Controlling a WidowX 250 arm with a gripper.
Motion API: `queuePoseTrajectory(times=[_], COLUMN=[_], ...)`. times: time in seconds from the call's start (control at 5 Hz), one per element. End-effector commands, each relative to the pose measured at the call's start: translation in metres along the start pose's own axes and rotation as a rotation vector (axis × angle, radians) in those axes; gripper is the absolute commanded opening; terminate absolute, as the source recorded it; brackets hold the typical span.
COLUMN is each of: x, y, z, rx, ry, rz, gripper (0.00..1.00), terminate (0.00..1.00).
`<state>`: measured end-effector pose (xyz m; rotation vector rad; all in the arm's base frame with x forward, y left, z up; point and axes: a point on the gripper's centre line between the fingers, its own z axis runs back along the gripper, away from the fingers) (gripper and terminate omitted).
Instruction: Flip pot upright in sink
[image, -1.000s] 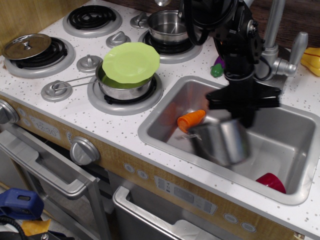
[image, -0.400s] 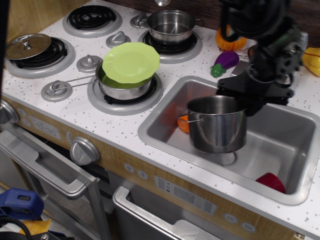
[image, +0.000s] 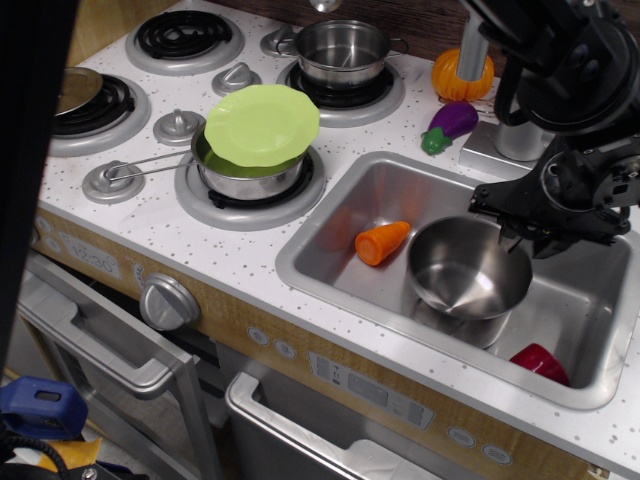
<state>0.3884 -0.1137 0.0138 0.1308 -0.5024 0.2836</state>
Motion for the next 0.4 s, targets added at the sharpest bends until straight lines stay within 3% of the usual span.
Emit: queuePoseTrajectory(times=[0.0, 0.2], x=[0.0149, 0.0149], y=[0.0003, 0.0003], z=[0.0134, 0.0134], rx=[-0.024, -0.024], ry=[-0.041, -0.041], rz=[0.030, 0.030], gripper=[1.00, 1.00], terminate=[0.00, 1.00])
